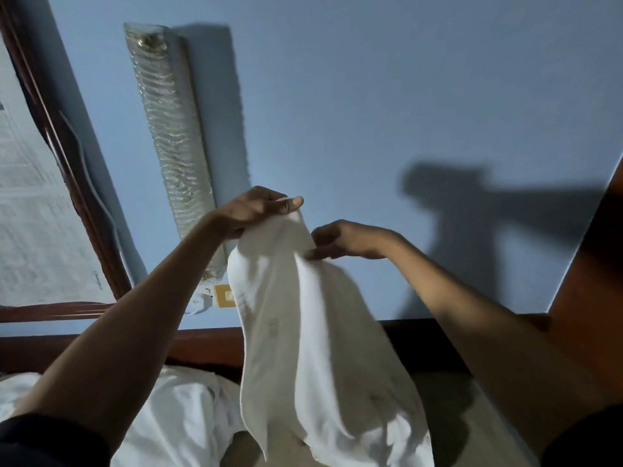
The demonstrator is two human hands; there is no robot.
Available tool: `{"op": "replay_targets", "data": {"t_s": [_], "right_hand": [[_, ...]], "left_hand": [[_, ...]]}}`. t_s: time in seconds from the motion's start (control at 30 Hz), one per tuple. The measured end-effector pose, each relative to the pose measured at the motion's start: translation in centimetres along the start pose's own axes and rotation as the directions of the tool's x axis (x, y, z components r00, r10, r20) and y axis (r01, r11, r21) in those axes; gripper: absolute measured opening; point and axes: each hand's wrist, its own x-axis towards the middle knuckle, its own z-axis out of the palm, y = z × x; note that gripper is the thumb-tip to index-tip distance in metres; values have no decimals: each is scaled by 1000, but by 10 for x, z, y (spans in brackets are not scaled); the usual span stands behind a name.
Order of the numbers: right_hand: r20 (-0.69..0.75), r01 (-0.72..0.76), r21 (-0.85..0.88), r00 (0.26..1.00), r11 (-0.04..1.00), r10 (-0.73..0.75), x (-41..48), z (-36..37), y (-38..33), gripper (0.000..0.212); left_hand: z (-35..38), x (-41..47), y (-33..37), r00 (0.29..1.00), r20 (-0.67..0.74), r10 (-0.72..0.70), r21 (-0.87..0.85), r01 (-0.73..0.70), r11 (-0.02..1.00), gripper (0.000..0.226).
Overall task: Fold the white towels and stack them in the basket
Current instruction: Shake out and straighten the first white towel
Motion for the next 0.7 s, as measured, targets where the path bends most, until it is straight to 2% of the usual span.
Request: {"op": "replay_targets", "data": {"t_s": [0.07,0.13,0.23,0.3,0.37,0.43,0.57,0.63,0.67,0.7], "right_hand": [[30,33,134,999,990,-38,1,4,0,18],[13,36,198,999,980,-39,-2,0,10,24],[-86,52,154,996,987,-39,-4,-8,24,24],[-127,55,92,991,994,-43,-2,-12,28,28],[-170,52,89,985,995,-36,-2,-14,30,29],[-209,62,157,978,986,-28,-1,-17,32,29],[-204,79,335,979,939,-9,3,-21,27,39],[-169,87,454,986,887,-11,2,-19,21,31],[-164,94,515,986,852,-10,1,-17,19,38],[-167,99,551,986,829,-6,-1,-17,17,58]], "left_hand": [[-4,1,5,1000,24,-5,62,4,998,42],[-13,-1,-3,998,21,-66,155,62,986,34],[-26,-4,-25,977,67,-202,325,170,930,31],[-28,-4,-38,969,46,-241,390,204,898,35],[-32,-3,-44,981,-10,-195,334,187,924,38],[-35,-1,-48,992,-40,-119,223,125,967,43],[-32,10,-51,978,-185,-98,-72,87,994,23],[-28,18,-48,952,-289,-99,-128,64,990,22],[-26,21,-47,933,-345,-100,-160,46,986,22],[-27,24,-46,915,-390,-102,-196,25,980,23]]}}
